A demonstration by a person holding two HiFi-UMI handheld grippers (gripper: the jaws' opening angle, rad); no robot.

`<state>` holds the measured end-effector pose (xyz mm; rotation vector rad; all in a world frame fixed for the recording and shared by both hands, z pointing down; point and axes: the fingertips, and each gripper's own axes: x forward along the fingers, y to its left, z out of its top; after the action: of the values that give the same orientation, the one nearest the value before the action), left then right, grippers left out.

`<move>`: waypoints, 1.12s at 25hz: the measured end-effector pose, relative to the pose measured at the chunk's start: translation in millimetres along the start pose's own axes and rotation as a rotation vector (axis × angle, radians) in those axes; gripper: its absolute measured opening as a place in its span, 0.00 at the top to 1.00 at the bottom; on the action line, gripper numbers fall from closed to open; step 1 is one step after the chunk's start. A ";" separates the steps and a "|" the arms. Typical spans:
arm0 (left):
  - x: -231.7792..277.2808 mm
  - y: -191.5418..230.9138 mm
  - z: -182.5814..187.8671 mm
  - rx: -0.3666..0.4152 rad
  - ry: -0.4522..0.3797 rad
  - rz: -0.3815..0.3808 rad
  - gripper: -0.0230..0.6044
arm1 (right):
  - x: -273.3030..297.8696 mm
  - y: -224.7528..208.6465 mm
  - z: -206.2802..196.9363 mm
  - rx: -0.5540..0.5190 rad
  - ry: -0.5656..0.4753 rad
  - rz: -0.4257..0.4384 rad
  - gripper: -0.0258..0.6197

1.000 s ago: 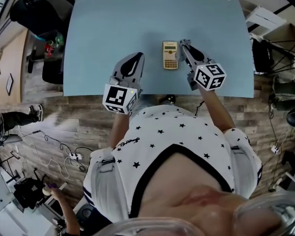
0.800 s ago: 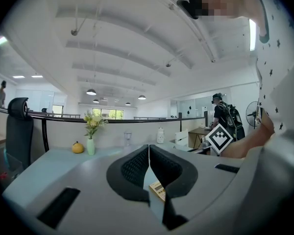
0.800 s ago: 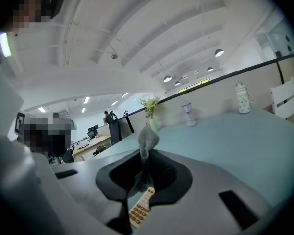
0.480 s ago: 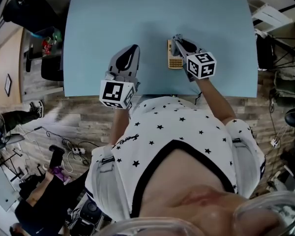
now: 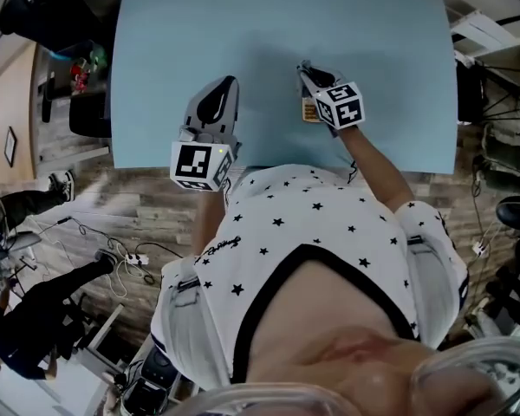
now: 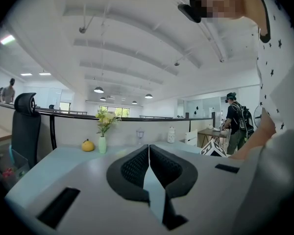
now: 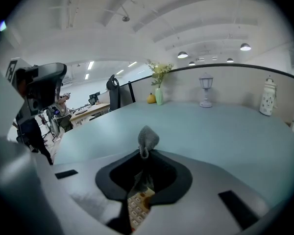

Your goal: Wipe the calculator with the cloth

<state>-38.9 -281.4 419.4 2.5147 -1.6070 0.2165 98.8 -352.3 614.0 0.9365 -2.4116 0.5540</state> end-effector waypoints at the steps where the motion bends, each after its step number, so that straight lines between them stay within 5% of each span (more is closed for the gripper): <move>1: -1.8 3.0 -0.2 -0.001 0.001 0.005 0.91 | 3.3 0.4 -2.3 -0.005 0.012 -0.003 0.89; 11: -9.0 10.0 -0.3 -0.007 0.000 0.013 0.91 | 10.8 -6.0 -16.8 -0.033 0.067 -0.037 0.89; 28: 4.4 -6.3 5.1 0.017 0.000 -0.065 0.91 | -31.0 -63.7 -37.6 0.055 0.068 -0.214 0.89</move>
<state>-31.2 -283.7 414.9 2.5747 -1.5274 0.2236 174.8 -360.2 638.4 1.1629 -2.2115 0.5646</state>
